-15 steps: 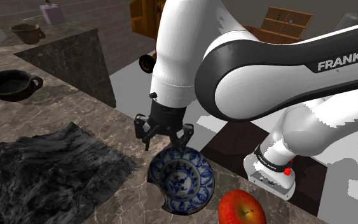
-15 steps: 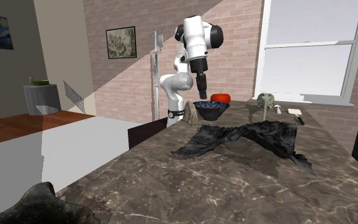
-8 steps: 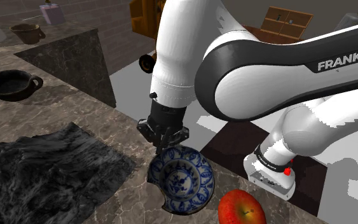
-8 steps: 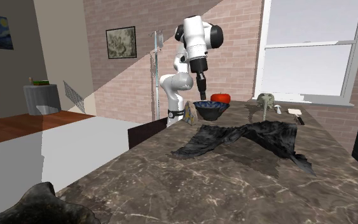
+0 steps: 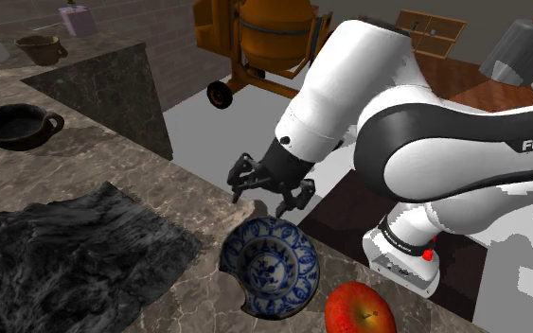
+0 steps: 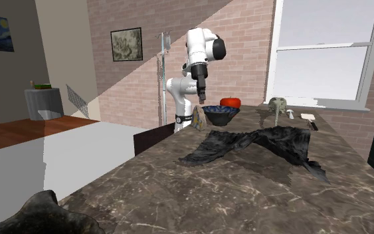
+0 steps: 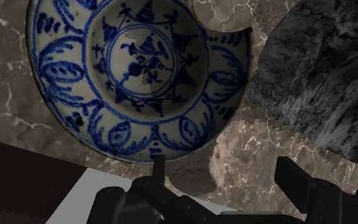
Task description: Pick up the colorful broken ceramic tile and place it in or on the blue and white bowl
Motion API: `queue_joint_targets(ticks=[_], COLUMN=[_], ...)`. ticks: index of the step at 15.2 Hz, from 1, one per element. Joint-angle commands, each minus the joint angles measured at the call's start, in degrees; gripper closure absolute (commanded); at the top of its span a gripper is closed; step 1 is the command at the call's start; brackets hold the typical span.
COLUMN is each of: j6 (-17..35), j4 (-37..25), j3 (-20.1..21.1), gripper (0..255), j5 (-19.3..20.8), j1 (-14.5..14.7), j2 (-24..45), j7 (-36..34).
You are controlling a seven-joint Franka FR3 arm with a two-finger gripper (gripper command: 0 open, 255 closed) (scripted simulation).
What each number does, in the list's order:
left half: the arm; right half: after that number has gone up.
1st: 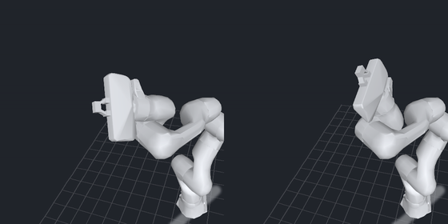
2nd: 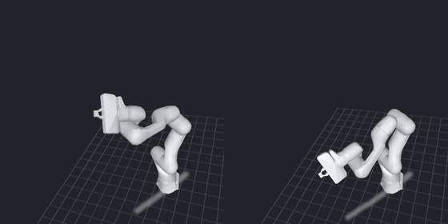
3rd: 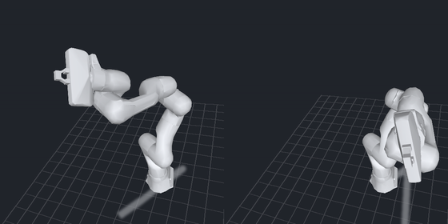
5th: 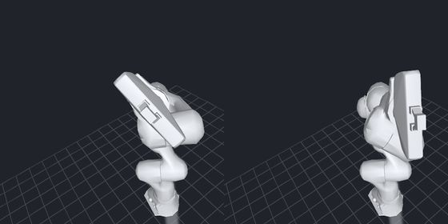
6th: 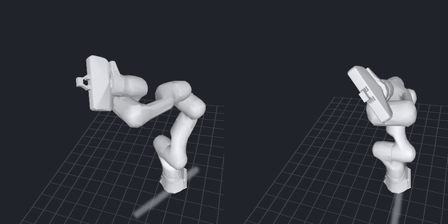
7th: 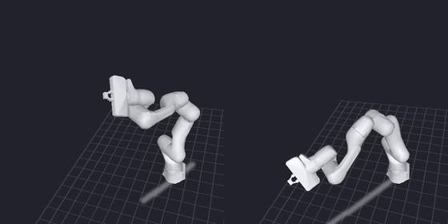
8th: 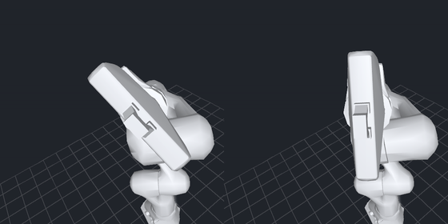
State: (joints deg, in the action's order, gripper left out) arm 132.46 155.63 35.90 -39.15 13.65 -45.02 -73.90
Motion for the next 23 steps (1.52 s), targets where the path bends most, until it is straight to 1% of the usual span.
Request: queue_joint_targets(ticks=[1,2,9,10,17,18,23], j6=[7.23,10.04,19.54,20.35,20.35,20.35,20.39], j4=[8.62,11.85,11.56,11.48,11.49,11.48,11.5], j3=[-1.22,-1.49,1.78,2.03,2.02,2.02,2.04], gripper=[0,0,0,0,0,255,255], j5=[-4.18,-5.86,-9.89,-10.21,-10.21,-10.2,-10.23], j1=[3.81,5.46,5.22,5.19,5.19,5.19,5.2], j2=[-7.1,-9.65,-0.15,0.7,0.7,0.7,0.73], j7=[3.14,4.24,6.82,7.07,7.06,7.06,7.07])
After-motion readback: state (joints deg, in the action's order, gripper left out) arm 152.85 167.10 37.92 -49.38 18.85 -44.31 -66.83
